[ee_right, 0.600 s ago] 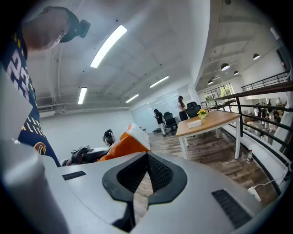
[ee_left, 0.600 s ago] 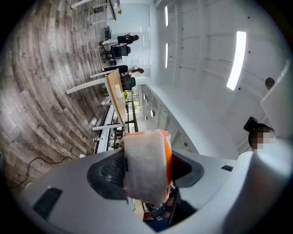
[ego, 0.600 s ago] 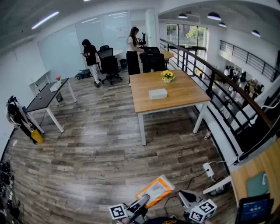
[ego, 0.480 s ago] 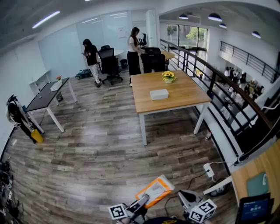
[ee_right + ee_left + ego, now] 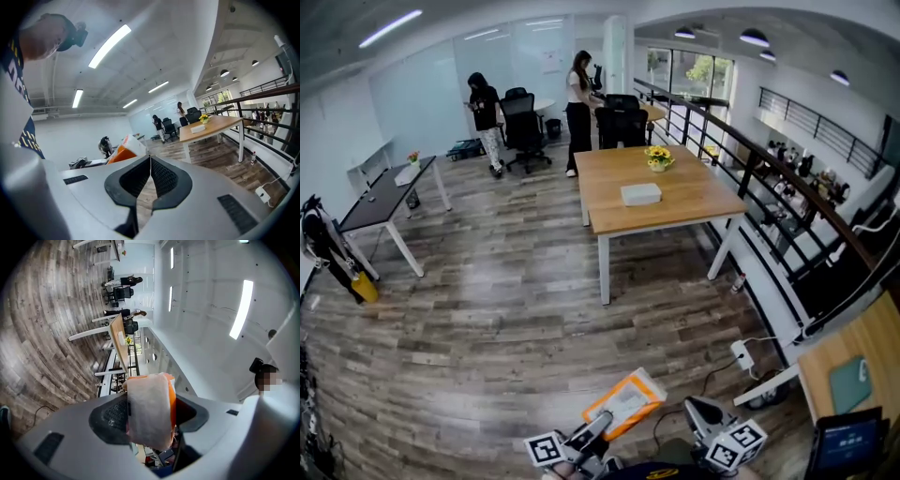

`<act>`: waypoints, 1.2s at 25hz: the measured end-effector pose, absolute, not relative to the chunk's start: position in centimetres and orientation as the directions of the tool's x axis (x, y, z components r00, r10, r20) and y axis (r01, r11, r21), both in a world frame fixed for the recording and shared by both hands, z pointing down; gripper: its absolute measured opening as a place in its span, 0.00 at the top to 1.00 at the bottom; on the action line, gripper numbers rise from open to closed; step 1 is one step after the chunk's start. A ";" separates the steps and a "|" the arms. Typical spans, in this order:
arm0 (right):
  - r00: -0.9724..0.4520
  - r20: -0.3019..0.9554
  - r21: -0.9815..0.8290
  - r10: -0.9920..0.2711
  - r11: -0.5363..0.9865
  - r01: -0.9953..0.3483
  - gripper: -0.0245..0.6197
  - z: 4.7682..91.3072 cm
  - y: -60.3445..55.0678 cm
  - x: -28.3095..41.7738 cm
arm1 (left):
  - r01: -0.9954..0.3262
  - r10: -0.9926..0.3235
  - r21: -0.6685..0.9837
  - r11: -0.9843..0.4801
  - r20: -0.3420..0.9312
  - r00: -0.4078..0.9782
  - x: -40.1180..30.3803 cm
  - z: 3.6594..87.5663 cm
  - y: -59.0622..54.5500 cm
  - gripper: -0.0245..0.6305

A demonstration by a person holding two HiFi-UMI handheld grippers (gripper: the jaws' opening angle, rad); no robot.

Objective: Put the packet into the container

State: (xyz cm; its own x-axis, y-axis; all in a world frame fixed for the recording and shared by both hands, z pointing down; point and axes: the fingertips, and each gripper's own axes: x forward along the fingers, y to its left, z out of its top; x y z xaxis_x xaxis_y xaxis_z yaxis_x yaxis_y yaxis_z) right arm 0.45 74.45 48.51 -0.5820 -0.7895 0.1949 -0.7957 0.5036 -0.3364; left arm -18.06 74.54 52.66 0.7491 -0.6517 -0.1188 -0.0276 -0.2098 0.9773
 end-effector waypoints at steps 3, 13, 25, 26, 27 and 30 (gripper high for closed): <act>-0.560 0.175 -0.358 -0.809 0.478 -0.802 0.95 47.9 74.1 0.3 | -0.011 -0.655 0.981 -0.195 -0.122 0.745 -18.9 52.4 73.9 0.59; -0.625 0.094 -0.479 -0.775 0.515 -0.711 0.76 48.1 68.2 -2.7 | -0.067 -0.672 0.986 -0.151 -0.053 0.739 -19.7 53.5 69.1 0.59; -0.714 0.039 -0.505 -0.699 0.602 -0.618 0.59 47.5 50.8 -2.1 | -0.212 -0.660 0.970 -0.122 0.080 0.747 -16.8 53.7 53.0 0.59; -0.719 0.052 -0.497 -0.693 0.606 -0.621 0.59 47.6 49.4 -1.7 | -0.232 -0.654 0.963 -0.136 0.089 0.751 -16.2 53.4 51.6 0.59; -0.724 0.057 -0.489 -0.688 0.613 -0.621 0.59 47.6 48.1 -1.4 | -0.254 -0.648 0.955 -0.155 0.096 0.755 -15.6 53.2 50.3 0.59; -0.735 0.057 -0.480 -0.676 0.627 -0.614 0.59 47.4 44.5 -0.6 | -0.303 -0.634 0.932 -0.199 0.113 0.765 -13.9 52.8 46.8 0.59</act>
